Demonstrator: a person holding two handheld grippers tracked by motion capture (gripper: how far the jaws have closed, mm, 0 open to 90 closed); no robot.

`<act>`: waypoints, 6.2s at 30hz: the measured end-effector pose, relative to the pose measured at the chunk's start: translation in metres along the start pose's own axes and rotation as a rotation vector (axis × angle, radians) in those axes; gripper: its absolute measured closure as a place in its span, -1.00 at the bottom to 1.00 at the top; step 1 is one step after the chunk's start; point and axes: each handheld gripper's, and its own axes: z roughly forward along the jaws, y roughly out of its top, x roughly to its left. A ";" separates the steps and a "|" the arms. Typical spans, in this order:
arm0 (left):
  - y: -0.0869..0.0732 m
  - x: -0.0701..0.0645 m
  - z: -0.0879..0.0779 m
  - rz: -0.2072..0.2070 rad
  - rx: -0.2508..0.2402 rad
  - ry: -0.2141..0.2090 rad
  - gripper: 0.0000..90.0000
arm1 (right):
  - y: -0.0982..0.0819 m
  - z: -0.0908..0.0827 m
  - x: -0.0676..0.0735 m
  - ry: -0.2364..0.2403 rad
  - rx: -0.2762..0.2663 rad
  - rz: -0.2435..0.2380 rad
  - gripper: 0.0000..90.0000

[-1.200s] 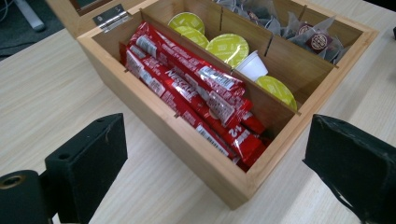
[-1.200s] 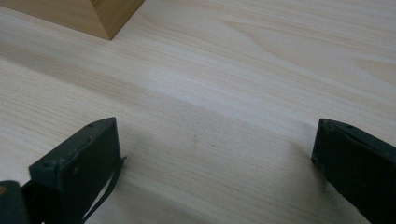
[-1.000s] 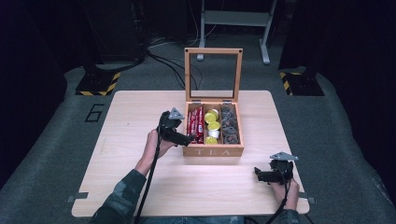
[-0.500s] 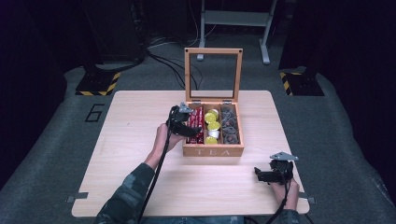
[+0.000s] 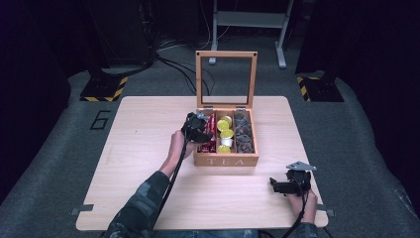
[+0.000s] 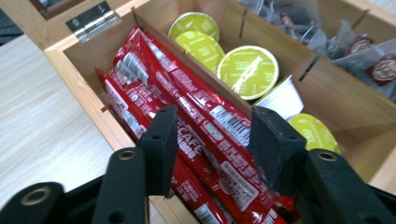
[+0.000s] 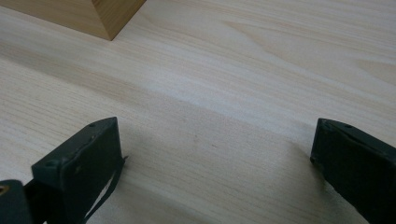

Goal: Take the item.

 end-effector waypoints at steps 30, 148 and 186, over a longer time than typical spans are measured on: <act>0.000 -0.002 0.007 -0.128 0.039 0.058 0.86 | 0.000 0.000 0.000 0.000 0.001 0.004 -0.97; -0.087 0.087 -0.123 -0.245 -0.253 0.211 0.91 | 0.000 0.000 0.001 -0.004 0.004 0.007 -0.97; -0.145 0.133 -0.091 -0.391 -0.144 0.304 0.91 | 0.000 0.000 0.001 -0.007 0.003 0.010 -0.97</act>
